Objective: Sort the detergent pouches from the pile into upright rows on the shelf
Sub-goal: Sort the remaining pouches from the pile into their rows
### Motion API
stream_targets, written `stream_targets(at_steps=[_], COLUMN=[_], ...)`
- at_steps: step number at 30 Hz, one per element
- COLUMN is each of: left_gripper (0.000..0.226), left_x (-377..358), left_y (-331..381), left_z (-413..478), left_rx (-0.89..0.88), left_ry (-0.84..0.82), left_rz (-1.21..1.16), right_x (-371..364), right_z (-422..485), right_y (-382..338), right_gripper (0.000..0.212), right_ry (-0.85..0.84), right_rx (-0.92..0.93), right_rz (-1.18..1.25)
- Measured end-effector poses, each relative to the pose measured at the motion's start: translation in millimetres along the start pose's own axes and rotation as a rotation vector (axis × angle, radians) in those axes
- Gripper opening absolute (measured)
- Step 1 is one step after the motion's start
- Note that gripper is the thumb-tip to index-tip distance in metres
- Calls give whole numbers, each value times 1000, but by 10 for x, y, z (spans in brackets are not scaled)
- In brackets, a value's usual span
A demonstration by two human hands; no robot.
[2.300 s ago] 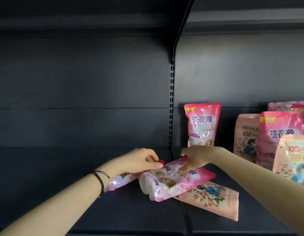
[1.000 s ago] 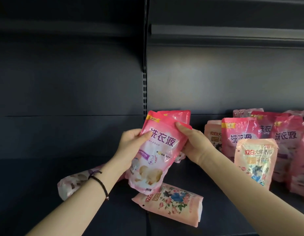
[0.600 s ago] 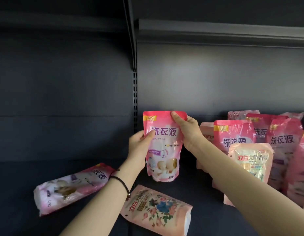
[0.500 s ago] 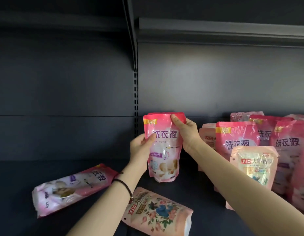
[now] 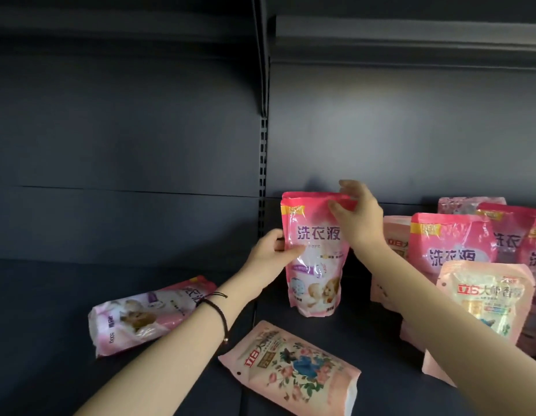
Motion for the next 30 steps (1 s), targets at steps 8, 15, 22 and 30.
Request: stream_targets(at_steps=[8,15,22,30], left_gripper=[23,47,53,64], left_x=[1245,1925,2198,2320], left_y=[226,119,-163,-588], left_z=[-355,-463,-408,-276], left_rx=[-129,-204,-352,-77], left_ry=[-189,-342,-359,-373], left_rz=[1026,1758,1793,1444], right_x=[-2,-673,-1306,-1885], right_z=[-316,-748,-1050,-1181], right_y=[-615,-803,-800,-660], right_gripper=[21,50,55,56], right_ry=[-308,-778,-934,-1138], right_rx=[648,871,786,86], right_rz=[-451,-1001,-1119,-947])
Point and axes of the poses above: each hand's wrist, its own z-axis towards the middle knuckle, its own x-axis out of the back of the hand, y = z × x, the point moved 2 cm from there along z, towards the middle knuckle, and after that the axes turned 4 degrees about -z, right-handed, at the moved point
